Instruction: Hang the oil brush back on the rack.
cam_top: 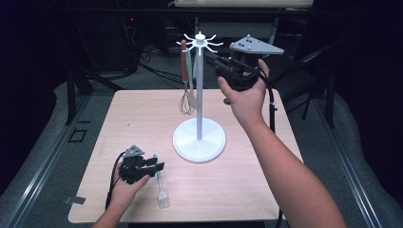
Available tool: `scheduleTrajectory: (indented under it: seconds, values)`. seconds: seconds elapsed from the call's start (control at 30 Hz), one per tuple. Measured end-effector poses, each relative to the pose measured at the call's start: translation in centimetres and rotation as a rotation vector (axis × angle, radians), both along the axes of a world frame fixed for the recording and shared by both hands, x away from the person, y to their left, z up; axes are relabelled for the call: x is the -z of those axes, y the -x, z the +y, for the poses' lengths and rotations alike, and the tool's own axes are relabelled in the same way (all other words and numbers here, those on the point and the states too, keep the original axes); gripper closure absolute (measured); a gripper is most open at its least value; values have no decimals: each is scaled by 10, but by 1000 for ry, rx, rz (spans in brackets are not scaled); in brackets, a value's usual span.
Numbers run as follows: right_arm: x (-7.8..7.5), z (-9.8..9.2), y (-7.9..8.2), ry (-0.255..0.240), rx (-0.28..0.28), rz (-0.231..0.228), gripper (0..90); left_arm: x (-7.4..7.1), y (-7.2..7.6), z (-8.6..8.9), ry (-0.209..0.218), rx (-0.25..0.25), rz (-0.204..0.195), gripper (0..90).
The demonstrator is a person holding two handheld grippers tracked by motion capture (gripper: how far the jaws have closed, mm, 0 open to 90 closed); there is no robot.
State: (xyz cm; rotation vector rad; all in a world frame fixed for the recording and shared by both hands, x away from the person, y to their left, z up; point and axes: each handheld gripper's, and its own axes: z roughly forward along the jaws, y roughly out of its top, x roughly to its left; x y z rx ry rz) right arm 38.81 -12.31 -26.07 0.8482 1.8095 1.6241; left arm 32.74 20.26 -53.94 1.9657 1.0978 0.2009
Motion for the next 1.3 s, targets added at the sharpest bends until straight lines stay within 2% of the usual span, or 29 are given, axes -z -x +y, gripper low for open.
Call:
scheduleTrajectory:
  seconds: [0.17, 0.33, 0.47, 0.63, 0.7, 0.77, 0.8, 0.93, 1.13, 1.3]
  values:
    - [2, -14, 8, -21, -22, -8, 900, 1, 0, -1, 3, 0, 1, 570]
    - [9, -32, 23, -16, -40, -8, 900, 1, 0, -1, -1, -8, 3, 570]
    - [20, -49, 34, -5, -47, -1, 900, 1, 0, 0, 0, -10, 5, 570]
    - [37, -69, 48, -31, -51, 13, 892, 1, 0, 1, 3, -12, 7, 570]
    - [46, -75, 55, -24, -48, 18, 883, 1, 0, 1, 4, -13, 6, 570]
    - [57, -79, 61, 12, -36, 19, 855, 1, 0, 1, 5, -17, 6, 570]
    - [63, -81, 63, 33, -30, 32, 832, 1, 0, 1, 6, -17, 6, 570]
    - [92, -86, 71, 67, -4, 120, 806, 1, 0, 1, 3, -20, 9, 572]
    - [147, -93, 78, 110, 2, 253, 765, 1, 0, 1, 4, -19, 9, 573]
    - [192, -94, 82, 198, 37, 349, 709, 1, -1, 4, 0, -32, 16, 570]
